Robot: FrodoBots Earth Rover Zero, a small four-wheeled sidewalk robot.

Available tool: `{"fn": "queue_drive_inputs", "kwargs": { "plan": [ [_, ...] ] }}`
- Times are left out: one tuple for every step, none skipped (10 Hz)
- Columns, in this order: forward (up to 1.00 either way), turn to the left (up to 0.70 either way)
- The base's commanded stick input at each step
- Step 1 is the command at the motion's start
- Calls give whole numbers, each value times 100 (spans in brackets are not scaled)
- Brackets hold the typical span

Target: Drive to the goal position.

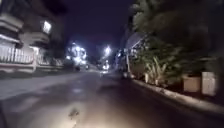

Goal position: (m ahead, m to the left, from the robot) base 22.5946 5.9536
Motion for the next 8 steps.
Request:
{"fn": "queue_drive_inputs", "kwargs": {
  "plan": [
    [70, 0],
    [70, 0],
    [70, 0],
    [70, 0],
    [70, 0],
    [70, 0],
    [70, 0],
    [70, 0]
  ]
}}
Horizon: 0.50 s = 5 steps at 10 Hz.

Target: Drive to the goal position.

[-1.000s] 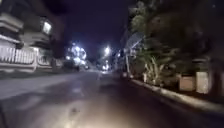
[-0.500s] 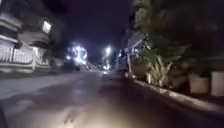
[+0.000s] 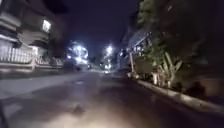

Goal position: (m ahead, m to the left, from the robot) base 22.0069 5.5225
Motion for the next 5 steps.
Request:
{"fn": "queue_drive_inputs", "kwargs": {
  "plan": [
    [70, 0],
    [70, 0],
    [70, 0],
    [70, 0],
    [70, 0]
  ]
}}
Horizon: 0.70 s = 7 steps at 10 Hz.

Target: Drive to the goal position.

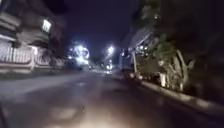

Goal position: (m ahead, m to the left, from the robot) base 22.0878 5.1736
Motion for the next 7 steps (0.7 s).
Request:
{"fn": "queue_drive_inputs", "kwargs": {
  "plan": [
    [70, 0],
    [70, 0],
    [70, 0],
    [70, 0],
    [70, 0],
    [70, 0],
    [70, 0]
  ]
}}
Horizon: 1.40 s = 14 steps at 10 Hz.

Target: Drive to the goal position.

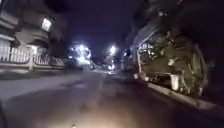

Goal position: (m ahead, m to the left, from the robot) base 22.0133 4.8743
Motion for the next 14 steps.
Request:
{"fn": "queue_drive_inputs", "kwargs": {
  "plan": [
    [70, 0],
    [70, 0],
    [70, 0],
    [70, 0],
    [70, 0],
    [70, 0],
    [70, 0],
    [70, 0],
    [70, 0],
    [70, 0],
    [70, 0],
    [70, 0],
    [70, 0],
    [70, 0]
  ]
}}
